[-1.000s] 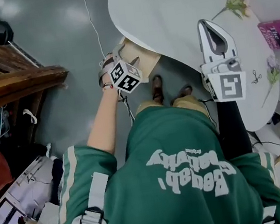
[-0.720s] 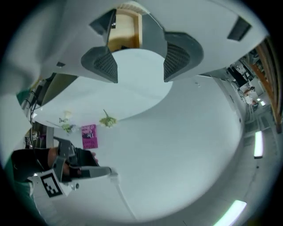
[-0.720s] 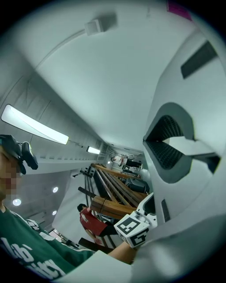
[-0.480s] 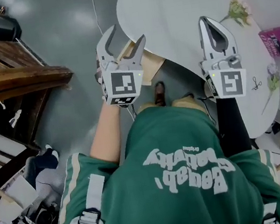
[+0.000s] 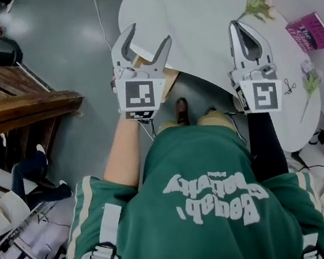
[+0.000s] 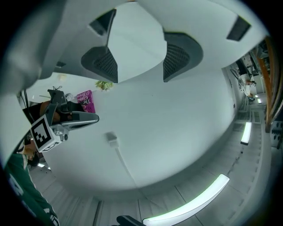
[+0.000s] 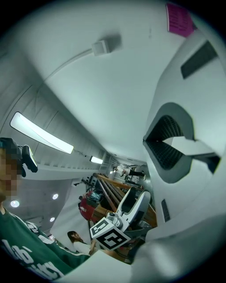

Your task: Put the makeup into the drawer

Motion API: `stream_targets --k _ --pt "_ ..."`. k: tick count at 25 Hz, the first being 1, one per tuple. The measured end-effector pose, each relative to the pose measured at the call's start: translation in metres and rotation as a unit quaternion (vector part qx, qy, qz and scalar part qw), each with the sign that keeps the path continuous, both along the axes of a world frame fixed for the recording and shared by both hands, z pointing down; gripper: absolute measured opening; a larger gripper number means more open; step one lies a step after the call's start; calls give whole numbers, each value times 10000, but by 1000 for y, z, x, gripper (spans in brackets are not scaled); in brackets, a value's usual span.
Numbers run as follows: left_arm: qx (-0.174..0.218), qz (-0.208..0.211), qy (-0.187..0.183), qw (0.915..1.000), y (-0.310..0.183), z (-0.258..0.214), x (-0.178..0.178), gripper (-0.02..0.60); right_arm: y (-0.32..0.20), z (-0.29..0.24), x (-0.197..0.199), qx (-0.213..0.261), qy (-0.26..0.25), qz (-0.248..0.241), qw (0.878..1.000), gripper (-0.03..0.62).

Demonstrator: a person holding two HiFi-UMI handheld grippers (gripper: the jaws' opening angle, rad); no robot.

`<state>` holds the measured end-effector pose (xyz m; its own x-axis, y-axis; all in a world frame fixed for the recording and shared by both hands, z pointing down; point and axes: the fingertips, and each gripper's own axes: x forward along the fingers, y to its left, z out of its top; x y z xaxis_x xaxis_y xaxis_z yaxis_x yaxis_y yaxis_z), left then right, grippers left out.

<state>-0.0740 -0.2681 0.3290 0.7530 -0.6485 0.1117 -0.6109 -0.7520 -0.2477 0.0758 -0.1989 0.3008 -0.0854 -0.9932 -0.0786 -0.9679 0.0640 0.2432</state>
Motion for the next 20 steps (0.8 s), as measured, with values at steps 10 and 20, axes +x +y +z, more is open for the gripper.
stream_targets --k 10,20 --pt "-3 1113 194 9936 66 -18 142 350 102 -17 121 155 -64 1271 9918 9" --pt "-104 2248 121 9743 172 -6 283 350 236 -3 237 23 17 2341 9722 9"
